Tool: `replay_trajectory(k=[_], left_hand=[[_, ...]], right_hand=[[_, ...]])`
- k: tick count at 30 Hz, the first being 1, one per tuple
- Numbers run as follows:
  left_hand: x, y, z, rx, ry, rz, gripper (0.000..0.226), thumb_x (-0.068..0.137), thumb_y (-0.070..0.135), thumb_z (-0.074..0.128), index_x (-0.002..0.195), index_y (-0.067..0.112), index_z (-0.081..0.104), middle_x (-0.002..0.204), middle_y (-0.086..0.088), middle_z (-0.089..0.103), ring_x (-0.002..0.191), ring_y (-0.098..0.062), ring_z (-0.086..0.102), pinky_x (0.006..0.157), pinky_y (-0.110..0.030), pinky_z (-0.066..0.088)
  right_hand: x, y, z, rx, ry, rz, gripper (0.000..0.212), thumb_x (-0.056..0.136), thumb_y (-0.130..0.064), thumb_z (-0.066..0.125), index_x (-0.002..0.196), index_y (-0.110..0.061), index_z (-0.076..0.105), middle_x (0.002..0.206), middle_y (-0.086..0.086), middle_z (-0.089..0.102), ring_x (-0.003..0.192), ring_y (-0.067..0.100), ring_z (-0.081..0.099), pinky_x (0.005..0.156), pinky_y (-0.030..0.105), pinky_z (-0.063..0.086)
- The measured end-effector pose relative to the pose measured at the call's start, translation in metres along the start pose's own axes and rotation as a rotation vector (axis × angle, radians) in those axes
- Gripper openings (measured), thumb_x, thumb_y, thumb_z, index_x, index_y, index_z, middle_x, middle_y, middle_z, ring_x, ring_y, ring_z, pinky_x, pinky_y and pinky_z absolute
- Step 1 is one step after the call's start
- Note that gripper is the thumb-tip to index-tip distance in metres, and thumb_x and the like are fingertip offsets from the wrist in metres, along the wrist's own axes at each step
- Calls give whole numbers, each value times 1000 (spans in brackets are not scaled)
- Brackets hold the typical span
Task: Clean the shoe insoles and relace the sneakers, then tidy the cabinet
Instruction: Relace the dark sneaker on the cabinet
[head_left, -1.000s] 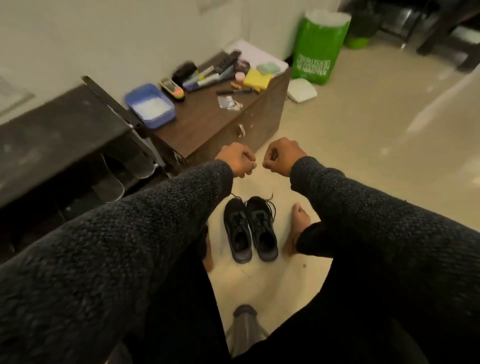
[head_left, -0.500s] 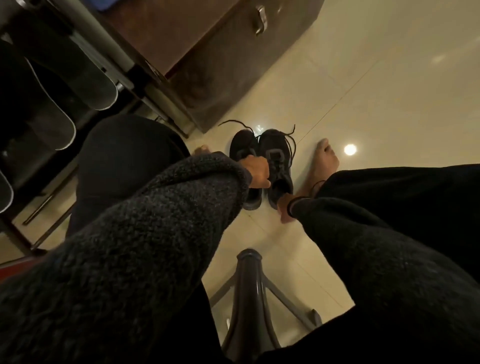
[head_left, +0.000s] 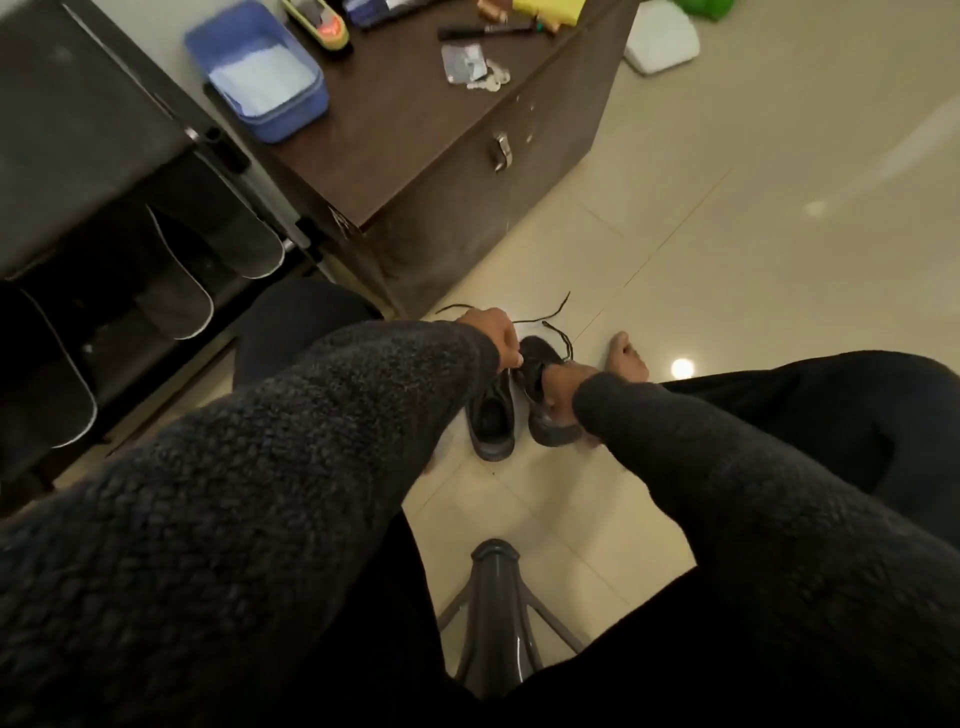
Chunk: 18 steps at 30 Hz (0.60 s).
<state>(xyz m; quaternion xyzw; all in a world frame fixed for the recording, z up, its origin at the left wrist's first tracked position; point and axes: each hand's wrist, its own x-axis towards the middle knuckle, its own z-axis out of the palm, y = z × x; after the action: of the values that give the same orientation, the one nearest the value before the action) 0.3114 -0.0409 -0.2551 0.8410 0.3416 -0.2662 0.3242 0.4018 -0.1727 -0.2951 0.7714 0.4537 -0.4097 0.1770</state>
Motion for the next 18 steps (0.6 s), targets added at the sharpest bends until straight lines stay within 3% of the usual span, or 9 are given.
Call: replay_trajectory(k=[2, 4, 10, 15, 18], left_hand=[[-20, 4, -16, 9, 68, 7, 22, 88, 32, 75, 105, 18, 77, 99, -4, 76, 93, -20, 71, 88, -30, 57], [-38, 9, -34, 33, 119, 32, 25, 90, 32, 73, 109, 16, 76, 103, -4, 76, 92, -17, 70, 83, -25, 55], [-109, 18, -82, 5, 260, 62, 26, 91, 33, 73, 112, 18, 75, 101, -2, 77, 92, -16, 70, 82, -26, 53], [-167, 20, -106, -30, 293, 109, 26, 91, 32, 72, 113, 18, 74, 93, 1, 75, 92, -14, 71, 89, -32, 57], [-203, 21, -123, -12, 361, 117, 29, 92, 33, 72, 116, 18, 73, 106, 0, 74, 86, -12, 68, 84, -30, 56]], right_hand=[[-21, -1, -21, -1, 57, 21, 37, 87, -37, 68, 119, -21, 58, 116, 5, 62, 109, 30, 62, 94, 44, 45], [-38, -3, -42, 41, 85, 15, 36, 81, -32, 74, 113, -21, 61, 118, 6, 63, 104, 31, 63, 91, 41, 51], [-112, -22, -96, -38, 182, -89, 30, 68, -40, 84, 79, -27, 59, 87, 1, 70, 79, 21, 69, 73, 38, 62], [-178, -43, -142, -173, 311, -195, 26, 68, -36, 88, 76, -22, 68, 84, -2, 69, 83, 20, 66, 77, 40, 61], [-220, -58, -167, -221, 420, -228, 28, 66, -36, 89, 77, -21, 69, 82, -2, 69, 80, 20, 65, 70, 36, 58]])
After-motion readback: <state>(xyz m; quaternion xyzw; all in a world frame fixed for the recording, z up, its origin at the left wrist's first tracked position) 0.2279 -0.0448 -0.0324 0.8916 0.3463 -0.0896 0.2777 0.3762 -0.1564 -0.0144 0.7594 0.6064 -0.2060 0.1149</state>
